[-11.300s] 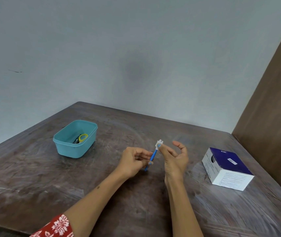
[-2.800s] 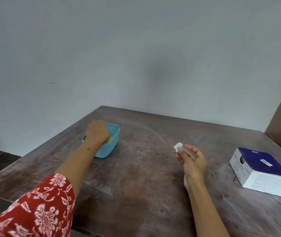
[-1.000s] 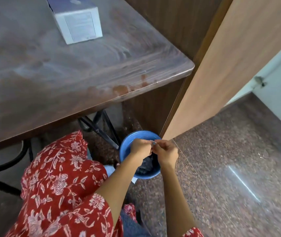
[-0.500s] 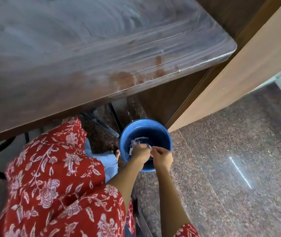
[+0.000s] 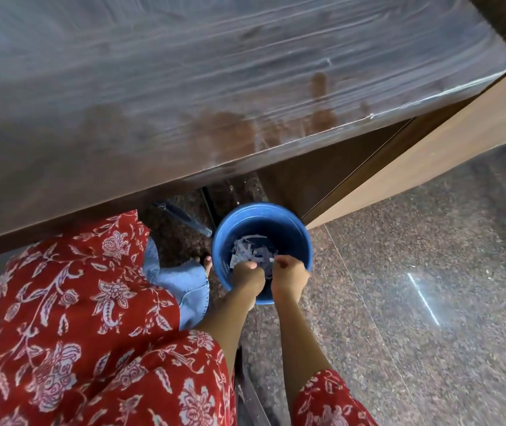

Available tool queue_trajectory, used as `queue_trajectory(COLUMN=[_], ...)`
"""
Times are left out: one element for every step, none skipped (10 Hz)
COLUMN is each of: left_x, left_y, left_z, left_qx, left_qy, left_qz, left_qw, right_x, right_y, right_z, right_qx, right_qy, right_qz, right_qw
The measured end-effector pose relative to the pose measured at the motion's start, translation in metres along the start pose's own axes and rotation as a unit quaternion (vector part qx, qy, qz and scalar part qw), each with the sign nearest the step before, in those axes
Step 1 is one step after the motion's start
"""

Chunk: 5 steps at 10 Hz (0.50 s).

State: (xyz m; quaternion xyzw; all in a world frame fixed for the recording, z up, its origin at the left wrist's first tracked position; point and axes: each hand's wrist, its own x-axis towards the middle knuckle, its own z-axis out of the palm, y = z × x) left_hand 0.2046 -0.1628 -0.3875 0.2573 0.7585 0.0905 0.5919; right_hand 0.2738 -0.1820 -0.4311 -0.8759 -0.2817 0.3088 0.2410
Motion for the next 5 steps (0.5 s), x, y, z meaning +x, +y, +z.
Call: queue_trajectory(left_x=[0.0013, 0.0037, 0.0056, 0.0063, 0.0024], left_y=[-0.0012, -0.0029, -0.0026, -0.0040, -0.0031], left_z=[0.0021, 0.0042, 0.0045, 0.0051, 0.0032], left_qx=[-0.009, -0.025, -0.045, -0.054, -0.038], left_qy=[0.000, -0.003, -0.008, -0.007, -0.011], left_qz=[-0.013, -0.023, -0.034, -0.036, -0.036], left_qw=[1.000, 0.999, 0.998, 0.998, 0.999], right_x=[0.0039, 0.0078, 0.0127, 0.0119, 0.0078], right_y=[0.0023, 0.0051, 0.0065, 0.0076, 0.0074], right_z=[0.0031, 0.0064, 0.0092, 0.0079, 0.0018], right_qx=[-0.039, -0.061, -0.062, -0.043, -0.022], right_qy=[-0.007, -0.035, -0.039, -0.029, -0.020], right_qz=[-0.018, -0.017, -0.012, -0.013, 0.007], right_qw=[0.999, 0.997, 0.997, 0.999, 1.000])
